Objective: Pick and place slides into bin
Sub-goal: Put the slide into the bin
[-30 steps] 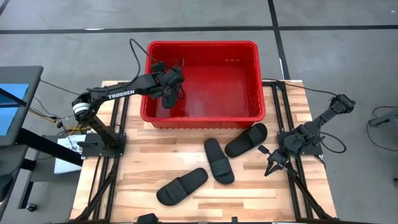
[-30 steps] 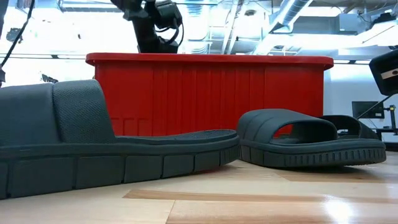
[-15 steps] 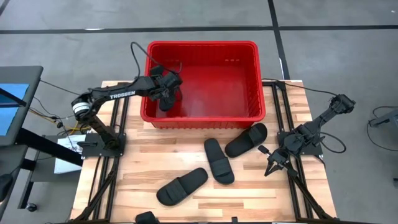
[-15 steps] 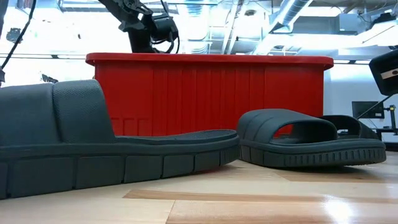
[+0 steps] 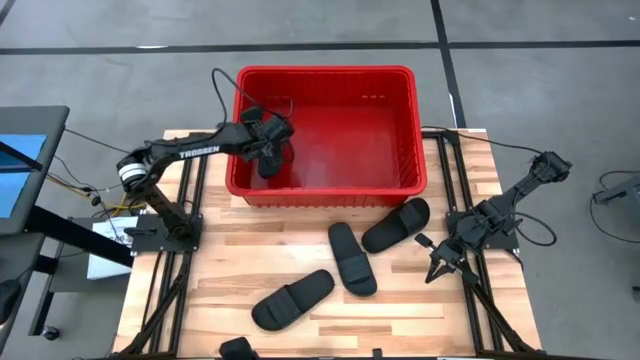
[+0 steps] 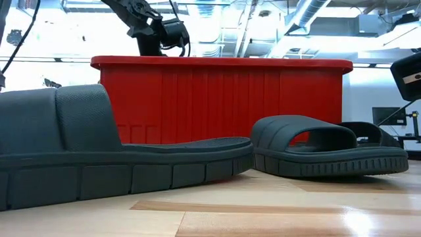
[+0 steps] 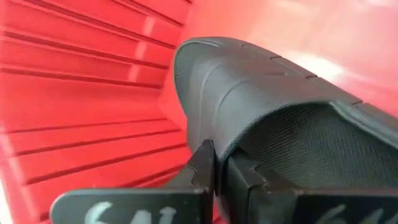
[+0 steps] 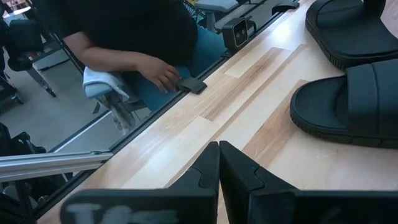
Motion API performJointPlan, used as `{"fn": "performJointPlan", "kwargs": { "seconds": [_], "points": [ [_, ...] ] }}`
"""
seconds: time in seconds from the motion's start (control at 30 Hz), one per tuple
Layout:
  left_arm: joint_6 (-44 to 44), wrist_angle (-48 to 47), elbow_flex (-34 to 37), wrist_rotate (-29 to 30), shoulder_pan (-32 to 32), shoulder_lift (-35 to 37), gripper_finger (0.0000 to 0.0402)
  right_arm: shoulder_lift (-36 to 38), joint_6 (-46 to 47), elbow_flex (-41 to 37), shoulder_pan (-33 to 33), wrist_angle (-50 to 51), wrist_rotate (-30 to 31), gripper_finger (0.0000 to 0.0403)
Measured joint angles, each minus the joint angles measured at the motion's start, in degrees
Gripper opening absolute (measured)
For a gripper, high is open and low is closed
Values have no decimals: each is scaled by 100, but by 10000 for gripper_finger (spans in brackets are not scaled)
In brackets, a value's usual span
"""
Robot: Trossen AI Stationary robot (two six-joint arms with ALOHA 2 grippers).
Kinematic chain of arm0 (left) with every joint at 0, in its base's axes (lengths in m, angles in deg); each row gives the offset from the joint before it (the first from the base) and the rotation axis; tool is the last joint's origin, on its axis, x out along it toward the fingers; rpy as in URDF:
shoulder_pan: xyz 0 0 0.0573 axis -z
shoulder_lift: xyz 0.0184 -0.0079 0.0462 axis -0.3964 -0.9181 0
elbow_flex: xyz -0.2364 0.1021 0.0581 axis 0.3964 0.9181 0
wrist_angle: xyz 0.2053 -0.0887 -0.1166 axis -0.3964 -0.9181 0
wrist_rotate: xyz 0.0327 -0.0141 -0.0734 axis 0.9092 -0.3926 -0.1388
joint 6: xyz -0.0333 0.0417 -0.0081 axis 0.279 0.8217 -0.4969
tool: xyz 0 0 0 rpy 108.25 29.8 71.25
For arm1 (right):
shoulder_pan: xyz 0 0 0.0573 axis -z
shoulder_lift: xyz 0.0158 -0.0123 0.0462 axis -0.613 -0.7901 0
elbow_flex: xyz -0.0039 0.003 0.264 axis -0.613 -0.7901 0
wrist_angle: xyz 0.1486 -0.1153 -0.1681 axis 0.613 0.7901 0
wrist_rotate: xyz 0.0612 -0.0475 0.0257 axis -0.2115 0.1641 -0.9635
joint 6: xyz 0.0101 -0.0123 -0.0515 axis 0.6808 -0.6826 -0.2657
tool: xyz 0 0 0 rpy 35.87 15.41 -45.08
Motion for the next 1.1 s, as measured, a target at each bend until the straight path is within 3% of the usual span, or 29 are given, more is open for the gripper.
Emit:
{"fn": "performJointPlan", "kwargs": {
  "seconds": [0.6, 1.1],
  "points": [
    [440, 237, -11, 62, -168, -1357, 0, 2, -1, 0, 0, 0, -1, 0],
    [490, 348, -11, -80, -177, -1456, 21, 2, -2, 0, 0, 0, 0, 0]
  ]
}}
